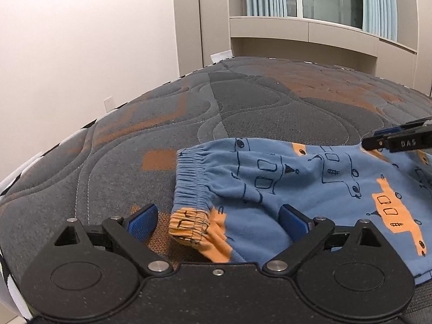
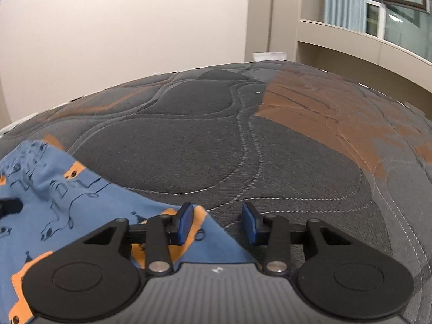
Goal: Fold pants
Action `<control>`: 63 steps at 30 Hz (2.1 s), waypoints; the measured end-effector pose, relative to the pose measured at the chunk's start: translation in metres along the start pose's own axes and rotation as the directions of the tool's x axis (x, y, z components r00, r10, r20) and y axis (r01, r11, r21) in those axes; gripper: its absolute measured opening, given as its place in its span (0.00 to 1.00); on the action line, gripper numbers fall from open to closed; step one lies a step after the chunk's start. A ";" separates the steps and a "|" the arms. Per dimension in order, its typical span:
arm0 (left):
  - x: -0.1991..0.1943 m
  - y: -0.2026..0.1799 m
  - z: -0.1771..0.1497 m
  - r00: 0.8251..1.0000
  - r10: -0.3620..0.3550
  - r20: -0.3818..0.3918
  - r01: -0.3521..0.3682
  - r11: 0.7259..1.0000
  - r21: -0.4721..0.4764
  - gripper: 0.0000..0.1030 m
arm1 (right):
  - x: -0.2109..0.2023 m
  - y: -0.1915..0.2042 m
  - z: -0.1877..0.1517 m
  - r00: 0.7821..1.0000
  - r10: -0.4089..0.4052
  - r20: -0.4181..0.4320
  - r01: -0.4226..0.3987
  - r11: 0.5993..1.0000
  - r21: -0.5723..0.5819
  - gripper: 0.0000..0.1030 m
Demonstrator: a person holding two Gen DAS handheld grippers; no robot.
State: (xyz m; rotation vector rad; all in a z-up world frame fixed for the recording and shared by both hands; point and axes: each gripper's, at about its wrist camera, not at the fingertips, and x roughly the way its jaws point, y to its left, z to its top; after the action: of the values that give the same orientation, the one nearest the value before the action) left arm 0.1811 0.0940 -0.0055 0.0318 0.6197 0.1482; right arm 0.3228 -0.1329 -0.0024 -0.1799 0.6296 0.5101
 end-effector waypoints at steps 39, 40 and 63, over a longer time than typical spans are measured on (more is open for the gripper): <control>-0.023 -0.307 0.018 0.919 -0.392 -0.032 0.374 0.845 0.383 0.99 | -0.294 -0.143 -0.226 0.936 -0.345 0.073 0.228 0.748 0.623 1.00; -0.020 -0.312 0.018 0.917 -0.396 -0.038 0.379 0.842 0.383 0.99 | -0.292 -0.151 -0.228 0.947 -0.313 0.073 0.193 0.735 0.650 0.99; 0.021 -0.297 0.040 0.751 -0.651 -0.107 0.655 0.755 0.008 0.99 | -0.284 -0.166 -0.230 0.873 -0.483 0.062 0.294 0.624 0.724 0.15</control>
State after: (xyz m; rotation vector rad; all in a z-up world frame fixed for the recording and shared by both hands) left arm 0.2596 -0.1960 -0.0067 -0.1531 0.7004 -0.5579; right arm 0.0919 -0.4611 -0.0129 0.4684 0.4716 -0.1666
